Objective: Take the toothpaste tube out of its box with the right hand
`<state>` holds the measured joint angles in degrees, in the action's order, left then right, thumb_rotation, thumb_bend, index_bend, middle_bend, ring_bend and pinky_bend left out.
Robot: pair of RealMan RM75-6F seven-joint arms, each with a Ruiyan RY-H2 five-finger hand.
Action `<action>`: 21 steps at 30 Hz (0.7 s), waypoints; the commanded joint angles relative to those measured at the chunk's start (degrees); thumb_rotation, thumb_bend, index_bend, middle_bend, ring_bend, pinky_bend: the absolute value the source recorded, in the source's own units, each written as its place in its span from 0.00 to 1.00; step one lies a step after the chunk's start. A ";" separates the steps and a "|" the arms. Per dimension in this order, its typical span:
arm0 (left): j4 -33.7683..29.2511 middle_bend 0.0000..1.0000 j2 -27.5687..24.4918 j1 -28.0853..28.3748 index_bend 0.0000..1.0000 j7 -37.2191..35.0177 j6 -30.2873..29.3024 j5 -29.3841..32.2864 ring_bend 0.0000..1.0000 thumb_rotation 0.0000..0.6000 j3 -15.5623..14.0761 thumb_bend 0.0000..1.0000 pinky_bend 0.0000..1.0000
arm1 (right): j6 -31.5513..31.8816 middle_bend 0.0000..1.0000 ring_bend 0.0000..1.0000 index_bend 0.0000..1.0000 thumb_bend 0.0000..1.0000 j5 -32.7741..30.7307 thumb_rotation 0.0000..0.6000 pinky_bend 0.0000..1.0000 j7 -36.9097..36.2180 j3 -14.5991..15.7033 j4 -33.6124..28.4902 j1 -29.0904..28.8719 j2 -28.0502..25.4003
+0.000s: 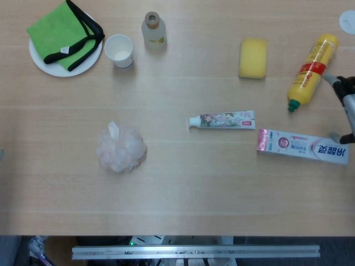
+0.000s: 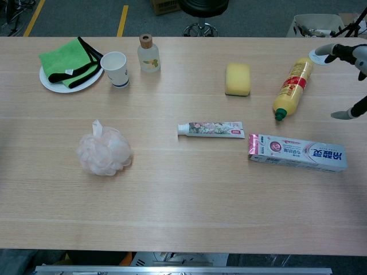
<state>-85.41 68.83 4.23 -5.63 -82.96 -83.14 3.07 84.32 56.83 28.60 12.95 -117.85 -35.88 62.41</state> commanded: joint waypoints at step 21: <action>-2.75 0.08 2.50 2.14 0.14 2.88 0.00 -0.89 0.09 1.00 0.83 0.16 0.16 | 20.33 0.33 0.22 0.31 0.00 22.30 1.00 0.38 -13.75 -2.31 13.87 27.85 6.08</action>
<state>-88.16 71.31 6.38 -2.80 -83.00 -84.09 3.93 104.99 79.08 15.21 11.11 -104.38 -8.50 68.25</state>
